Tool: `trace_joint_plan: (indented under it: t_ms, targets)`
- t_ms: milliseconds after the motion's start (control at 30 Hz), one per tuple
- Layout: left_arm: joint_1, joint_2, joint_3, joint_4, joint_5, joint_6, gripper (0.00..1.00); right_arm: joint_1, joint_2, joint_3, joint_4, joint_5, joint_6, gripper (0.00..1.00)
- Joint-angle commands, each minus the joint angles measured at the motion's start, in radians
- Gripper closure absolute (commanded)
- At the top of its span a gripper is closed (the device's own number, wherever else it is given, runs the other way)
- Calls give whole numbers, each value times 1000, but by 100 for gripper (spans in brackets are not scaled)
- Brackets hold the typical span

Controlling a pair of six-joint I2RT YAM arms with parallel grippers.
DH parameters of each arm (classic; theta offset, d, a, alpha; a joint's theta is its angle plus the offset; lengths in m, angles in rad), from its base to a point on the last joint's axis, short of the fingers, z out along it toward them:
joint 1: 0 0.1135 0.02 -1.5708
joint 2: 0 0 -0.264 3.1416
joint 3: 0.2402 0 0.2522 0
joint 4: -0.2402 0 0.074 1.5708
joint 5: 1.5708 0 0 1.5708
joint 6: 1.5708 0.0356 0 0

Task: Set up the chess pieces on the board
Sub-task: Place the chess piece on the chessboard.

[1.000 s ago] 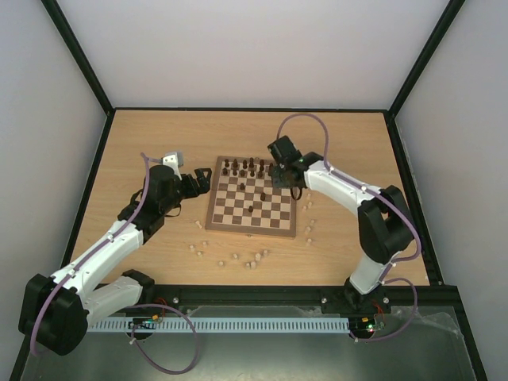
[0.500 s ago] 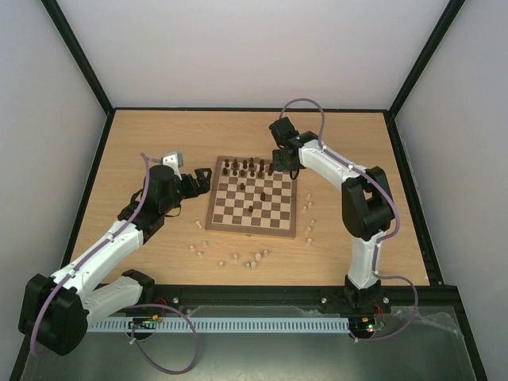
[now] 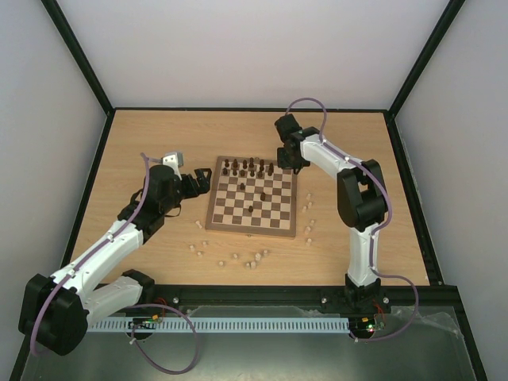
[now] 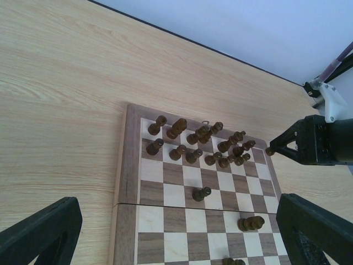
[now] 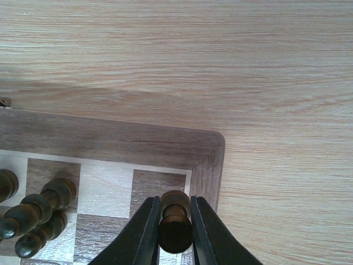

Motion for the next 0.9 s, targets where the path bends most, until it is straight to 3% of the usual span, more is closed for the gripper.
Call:
trace_joint_plan:
  t_ms: [0, 533, 733, 867]
  targets:
    - [-5, -7, 34, -2, 1, 6, 0, -1, 23, 26, -56, -24, -15, 83]
    - [-5, -7, 35, -4, -4, 7, 0, -1, 57, 31, -45, -40, -21, 81]
    - [-5, -9, 35, -5, -6, 7, 0, -1, 51, 31, -46, -41, -21, 72]
    - [-5, -7, 35, -4, -7, 7, 0, -1, 19, 23, -45, -36, -13, 60]
